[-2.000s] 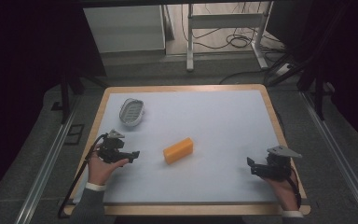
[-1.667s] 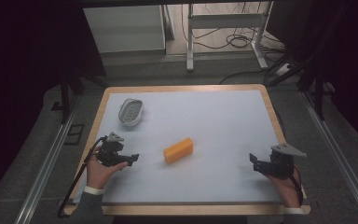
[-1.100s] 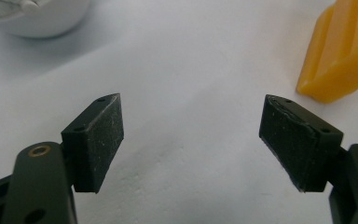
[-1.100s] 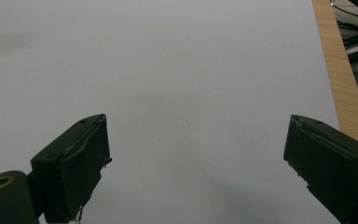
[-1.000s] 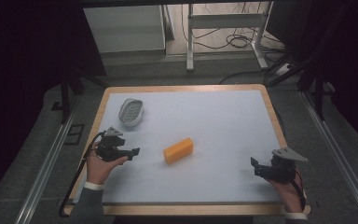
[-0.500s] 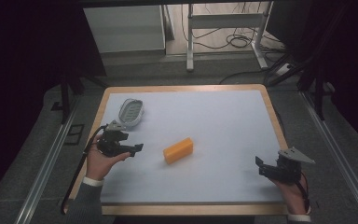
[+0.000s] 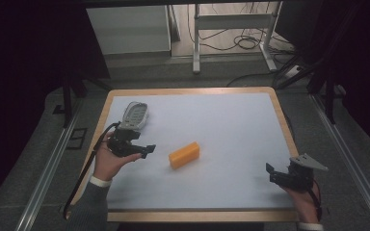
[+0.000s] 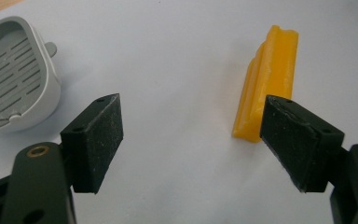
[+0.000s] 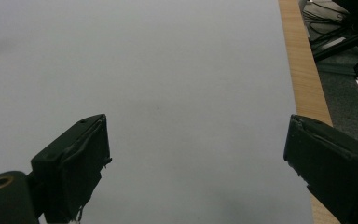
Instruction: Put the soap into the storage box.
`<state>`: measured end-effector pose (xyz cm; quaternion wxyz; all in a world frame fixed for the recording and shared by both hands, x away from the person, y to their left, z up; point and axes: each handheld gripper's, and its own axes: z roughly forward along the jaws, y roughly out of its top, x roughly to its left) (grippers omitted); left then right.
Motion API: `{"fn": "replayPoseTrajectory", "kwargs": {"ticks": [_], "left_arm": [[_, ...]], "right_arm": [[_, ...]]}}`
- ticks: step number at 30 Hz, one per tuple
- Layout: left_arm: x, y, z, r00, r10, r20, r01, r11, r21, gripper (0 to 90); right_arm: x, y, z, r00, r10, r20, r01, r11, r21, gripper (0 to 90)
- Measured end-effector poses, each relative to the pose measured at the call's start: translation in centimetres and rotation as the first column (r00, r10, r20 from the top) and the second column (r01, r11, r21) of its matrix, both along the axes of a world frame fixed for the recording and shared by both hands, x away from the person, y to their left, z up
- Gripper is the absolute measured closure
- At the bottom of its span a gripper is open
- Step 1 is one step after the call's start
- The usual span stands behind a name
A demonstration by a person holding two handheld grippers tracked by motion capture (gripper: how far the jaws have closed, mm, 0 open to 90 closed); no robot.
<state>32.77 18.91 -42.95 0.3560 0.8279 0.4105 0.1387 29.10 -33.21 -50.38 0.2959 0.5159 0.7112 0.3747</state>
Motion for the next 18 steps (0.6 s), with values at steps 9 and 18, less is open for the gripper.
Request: {"fn": "replayPoseTrajectory", "kwargs": {"ticks": [9,18], "left_arm": [[0.4,-1.4,0.6,0.9992,-0.04,0.009,0.04,0.9989,0.025,21.7],[0.5,-3.1,0.7,0.9961,-0.088,0.012,0.087,0.9946,0.056,21.8]], "right_arm": [[0.0,-0.2,0.0,0.9998,-0.019,0.001,0.019,0.9998,-0.001,7.3],[0.1,-0.2,-0.3,0.9997,-0.023,-0.01,0.023,0.9997,-0.008,7.3]]}}
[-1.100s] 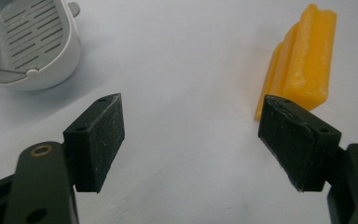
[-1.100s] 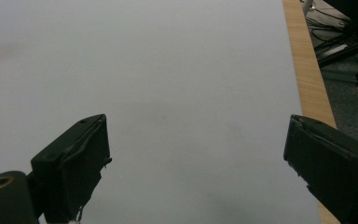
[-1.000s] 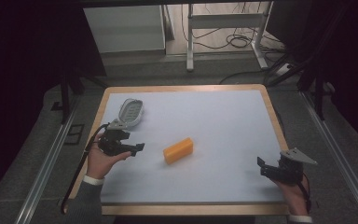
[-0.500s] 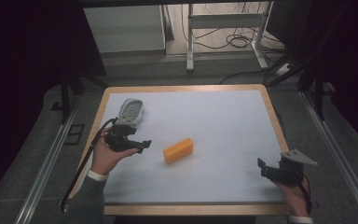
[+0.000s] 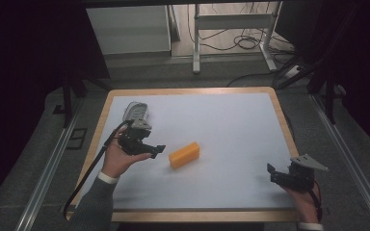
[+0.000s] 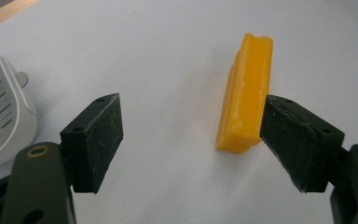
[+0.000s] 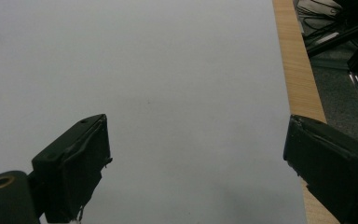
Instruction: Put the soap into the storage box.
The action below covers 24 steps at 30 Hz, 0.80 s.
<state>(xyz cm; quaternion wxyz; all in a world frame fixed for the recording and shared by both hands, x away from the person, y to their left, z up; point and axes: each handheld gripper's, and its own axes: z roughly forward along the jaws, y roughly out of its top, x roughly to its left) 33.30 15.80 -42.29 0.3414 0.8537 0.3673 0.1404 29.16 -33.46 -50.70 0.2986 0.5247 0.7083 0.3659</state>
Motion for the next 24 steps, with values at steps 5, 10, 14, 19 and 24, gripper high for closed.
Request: {"fn": "replayPoseTrajectory", "kwargs": {"ticks": [5,10,14,19,24], "left_arm": [[0.0,-0.8,-0.1,0.9999,-0.014,-0.003,0.014,0.9998,0.011,21.7],[0.1,-1.4,-0.3,0.9998,-0.021,-0.001,0.021,0.9997,0.008,21.8],[0.3,-2.0,-0.6,0.9998,-0.022,-0.002,0.022,0.9998,-0.002,22.0],[0.4,-2.8,-1.1,0.9993,-0.036,-0.011,0.037,0.9991,0.023,21.9],[0.3,-3.7,-1.0,0.9981,-0.061,-0.01,0.062,0.9979,0.019,21.9]], "right_arm": [[0.0,-0.1,0.0,1.0,-0.003,-0.003,0.003,1.0,0.002,7.3],[0.0,-0.2,-0.1,1.0,-0.006,-0.007,0.006,1.0,0.0,7.3],[0.0,-0.3,-0.1,0.9999,-0.013,-0.01,0.013,0.9999,0.002,7.3],[0.1,-0.4,-0.2,0.9997,-0.016,-0.018,0.015,0.9999,-0.002,7.3],[0.1,-0.5,-0.2,0.9996,-0.018,-0.021,0.018,0.9998,-0.004,7.3]]}}
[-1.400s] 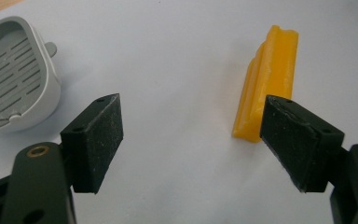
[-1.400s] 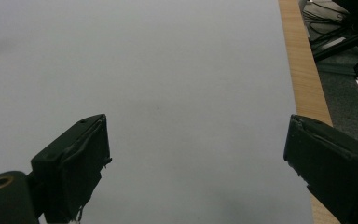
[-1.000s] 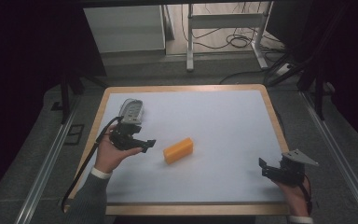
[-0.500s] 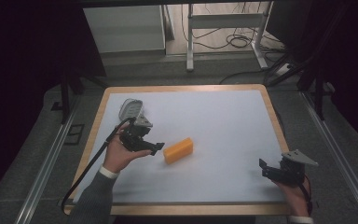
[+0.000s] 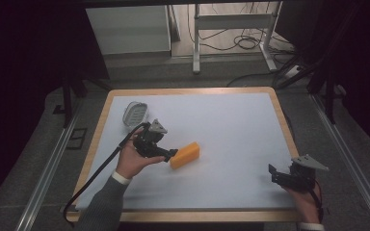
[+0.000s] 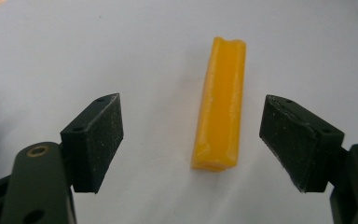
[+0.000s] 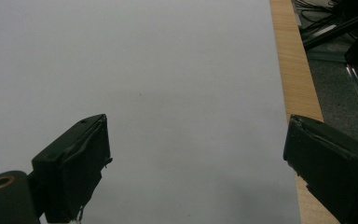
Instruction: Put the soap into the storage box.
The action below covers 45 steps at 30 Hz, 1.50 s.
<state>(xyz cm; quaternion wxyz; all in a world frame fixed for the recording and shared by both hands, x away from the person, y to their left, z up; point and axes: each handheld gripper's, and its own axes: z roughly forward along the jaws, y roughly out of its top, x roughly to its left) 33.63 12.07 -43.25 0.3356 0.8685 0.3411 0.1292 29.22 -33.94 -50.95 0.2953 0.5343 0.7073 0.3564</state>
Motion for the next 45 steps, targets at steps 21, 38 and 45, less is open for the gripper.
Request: {"fn": "replayPoseTrajectory", "kwargs": {"ticks": [21,38,45], "left_arm": [[0.5,-3.4,-0.8,0.9995,-0.032,0.002,0.032,0.9962,0.082,22.3],[2.5,-5.7,-4.2,0.9953,-0.032,-0.091,0.04,0.9951,0.09,28.6],[2.9,-6.1,-5.3,0.9934,-0.034,-0.11,0.046,0.9935,0.104,35.4]], "right_arm": [[-0.1,-0.2,-0.1,1.0,-0.007,-0.001,0.007,1.0,-0.001,7.4],[0.0,-0.5,-0.4,0.9996,-0.022,-0.02,0.022,0.9998,0.0,7.4],[0.1,-0.5,-0.6,0.9992,-0.026,-0.031,0.025,0.9996,-0.009,7.5]]}}
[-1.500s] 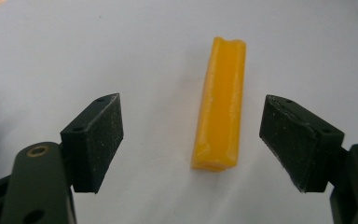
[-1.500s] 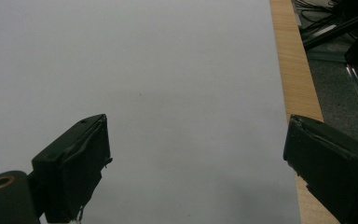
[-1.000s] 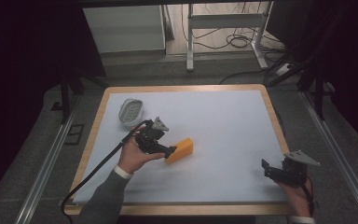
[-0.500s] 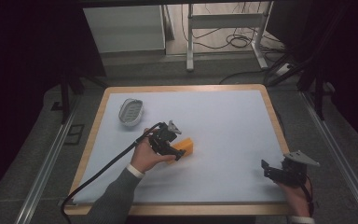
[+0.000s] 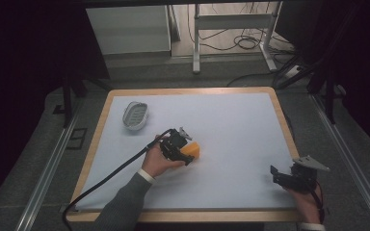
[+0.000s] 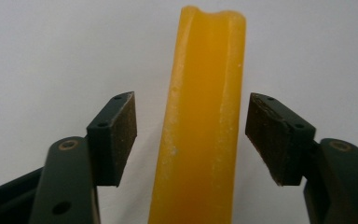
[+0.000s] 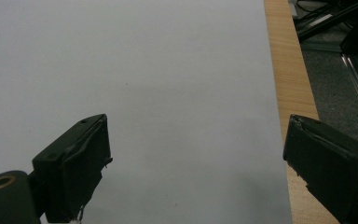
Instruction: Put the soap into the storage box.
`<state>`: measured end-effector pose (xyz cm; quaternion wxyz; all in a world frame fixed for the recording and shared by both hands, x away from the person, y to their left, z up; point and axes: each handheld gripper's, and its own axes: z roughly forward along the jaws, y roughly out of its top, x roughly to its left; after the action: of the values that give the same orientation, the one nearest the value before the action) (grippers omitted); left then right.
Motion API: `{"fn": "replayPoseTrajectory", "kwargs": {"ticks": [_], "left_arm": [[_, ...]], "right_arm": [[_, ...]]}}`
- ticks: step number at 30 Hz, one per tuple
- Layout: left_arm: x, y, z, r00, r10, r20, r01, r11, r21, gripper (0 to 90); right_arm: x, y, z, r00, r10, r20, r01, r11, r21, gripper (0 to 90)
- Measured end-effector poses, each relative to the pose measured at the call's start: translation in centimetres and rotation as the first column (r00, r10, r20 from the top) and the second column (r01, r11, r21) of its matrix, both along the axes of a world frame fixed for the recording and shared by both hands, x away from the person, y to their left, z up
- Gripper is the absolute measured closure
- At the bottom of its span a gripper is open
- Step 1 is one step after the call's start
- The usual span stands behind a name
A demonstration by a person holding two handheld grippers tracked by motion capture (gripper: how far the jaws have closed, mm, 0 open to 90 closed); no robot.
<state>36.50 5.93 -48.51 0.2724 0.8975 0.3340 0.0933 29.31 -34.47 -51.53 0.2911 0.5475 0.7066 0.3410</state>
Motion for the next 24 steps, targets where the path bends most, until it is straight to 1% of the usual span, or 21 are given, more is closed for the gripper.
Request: {"fn": "replayPoseTrajectory", "kwargs": {"ticks": [2,3,4,5,8,9,10,12,15,21,24], "left_arm": [[0.12,-0.05,-0.27,0.9999,-0.001,-0.012,0.001,0.9999,0.011,37.1],[0.08,-0.09,-0.37,1.0,-0.006,-0.007,0.006,0.9999,0.008,42.9],[0.08,-0.09,-0.37,1.0,-0.006,-0.007,0.006,0.9999,0.008,45.8],[0.04,-0.12,-0.37,0.9998,-0.016,-0.014,0.016,0.9999,0.002,47.7],[0.12,-0.13,-0.51,0.9997,-0.016,-0.019,0.016,0.9998,0.012,49.5],[0.16,-0.1,-0.57,0.9997,-0.017,-0.02,0.017,0.9997,0.015,51.9],[0.17,-0.09,-0.59,0.9996,-0.02,-0.02,0.021,0.9997,0.016,51.9],[0.16,-0.09,-0.59,0.9995,-0.024,-0.02,0.025,0.9995,0.018,55.2],[0.34,0.02,-0.61,0.9987,-0.041,-0.03,0.041,0.9991,0.007,59.4],[0.54,0.23,-0.51,0.9974,-0.06,-0.04,0.06,0.9981,0.01,60.7],[0.65,0.35,-0.47,0.9972,-0.06,-0.044,0.06,0.9982,0.006,60.9]], "right_arm": [[0.0,0.0,-0.03,1.0,0.001,-0.002,-0.001,1.0,-0.003,7.5],[0.01,-0.03,-0.05,1.0,-0.001,-0.003,0.001,1.0,-0.004,7.5],[0.01,-0.03,-0.05,1.0,-0.001,-0.003,0.001,1.0,-0.004,7.5],[0.02,-0.1,-0.1,1.0,-0.004,-0.005,0.004,1.0,-0.004,7.6],[0.04,-0.13,-0.18,0.9999,-0.009,-0.009,0.009,1.0,-0.004,7.6],[0.02,-0.17,-0.16,0.9999,-0.008,-0.01,0.008,1.0,-0.005,7.6],[0.02,-0.17,-0.16,0.9999,-0.008,-0.01,0.008,1.0,-0.005,7.6],[-0.02,-0.24,-0.09,0.9999,-0.01,-0.007,0.01,0.9999,-0.003,7.6],[-0.05,-0.39,-0.07,0.9998,-0.018,-0.004,0.018,0.9998,-0.003,7.6],[-0.07,-0.48,-0.05,0.9998,-0.019,-0.004,0.019,0.9998,-0.004,7.6],[-0.1,-0.56,-0.01,0.9997,-0.026,0.0,0.026,0.9997,-0.002,7.6]]}}
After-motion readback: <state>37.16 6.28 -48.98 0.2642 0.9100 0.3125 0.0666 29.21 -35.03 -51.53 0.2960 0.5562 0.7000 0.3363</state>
